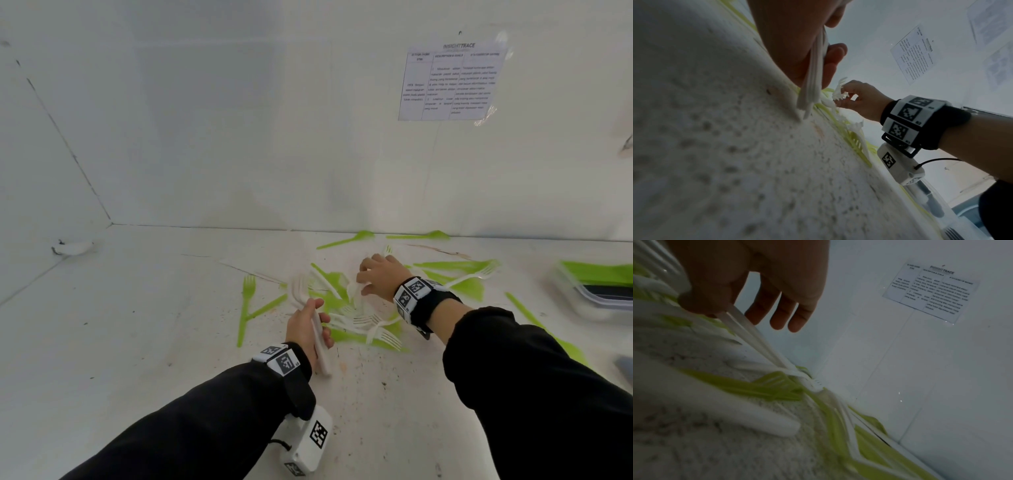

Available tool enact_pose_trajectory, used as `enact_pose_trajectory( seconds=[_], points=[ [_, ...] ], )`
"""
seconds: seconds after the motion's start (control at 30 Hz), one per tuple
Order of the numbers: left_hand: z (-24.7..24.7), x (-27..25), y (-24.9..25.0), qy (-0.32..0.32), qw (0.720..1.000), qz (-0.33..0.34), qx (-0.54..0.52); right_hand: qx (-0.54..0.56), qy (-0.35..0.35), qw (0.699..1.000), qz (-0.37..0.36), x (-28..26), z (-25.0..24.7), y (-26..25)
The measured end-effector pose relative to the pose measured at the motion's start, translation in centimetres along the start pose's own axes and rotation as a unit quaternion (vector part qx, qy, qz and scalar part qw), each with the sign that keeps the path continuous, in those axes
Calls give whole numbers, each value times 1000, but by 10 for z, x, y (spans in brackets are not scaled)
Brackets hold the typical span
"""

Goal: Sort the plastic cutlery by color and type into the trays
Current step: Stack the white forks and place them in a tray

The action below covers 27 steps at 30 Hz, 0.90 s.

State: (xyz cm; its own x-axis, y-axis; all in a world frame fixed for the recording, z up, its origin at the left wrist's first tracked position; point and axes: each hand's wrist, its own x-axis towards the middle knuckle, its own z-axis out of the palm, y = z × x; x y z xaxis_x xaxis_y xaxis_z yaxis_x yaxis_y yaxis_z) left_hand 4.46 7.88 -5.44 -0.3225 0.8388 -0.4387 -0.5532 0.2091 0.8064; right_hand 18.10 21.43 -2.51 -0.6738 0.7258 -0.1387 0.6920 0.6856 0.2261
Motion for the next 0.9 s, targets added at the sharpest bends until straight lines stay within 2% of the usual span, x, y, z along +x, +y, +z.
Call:
enact_pose_trajectory(
  seconds=[0.07, 0.13, 0.2, 0.27, 0.33, 0.47, 0.53, 0.67, 0.77, 0.9],
  points=[
    [1, -2, -1, 0, 1000, 0, 2, 17, 27, 999, 13, 0, -1, -3],
    [1, -3, -2, 0, 1000, -2, -2, 99, 63, 992, 41, -2, -6, -5],
    [1, -5, -2, -1, 1000, -7, -5, 215, 93, 971, 54, -6, -11, -6],
    [1, -5, -2, -4, 1000, -13, -12, 319, 87, 942, 59, -12, -16, -2],
    [0, -5, -2, -3, 1000, -15, -16, 348, 32, 935, 56, -21, -21, 3],
    [0, -4, -2, 5, 1000, -10, -16, 249, -161, 953, 66, -35, -18, 6],
    [1, -4, -2, 7, 1000, -10, -18, 217, -186, 956, 63, -36, -7, 6],
    [3, -7, -2, 3, 1000, -13, -14, 262, -147, 952, 61, -39, -9, 11],
    [4, -8, -2, -1, 1000, -15, -10, 326, -59, 940, 80, -41, -18, 10],
    [6, -8, -3, -5, 1000, 2, -5, 437, 80, 883, 150, -38, -29, -7]
  ],
)
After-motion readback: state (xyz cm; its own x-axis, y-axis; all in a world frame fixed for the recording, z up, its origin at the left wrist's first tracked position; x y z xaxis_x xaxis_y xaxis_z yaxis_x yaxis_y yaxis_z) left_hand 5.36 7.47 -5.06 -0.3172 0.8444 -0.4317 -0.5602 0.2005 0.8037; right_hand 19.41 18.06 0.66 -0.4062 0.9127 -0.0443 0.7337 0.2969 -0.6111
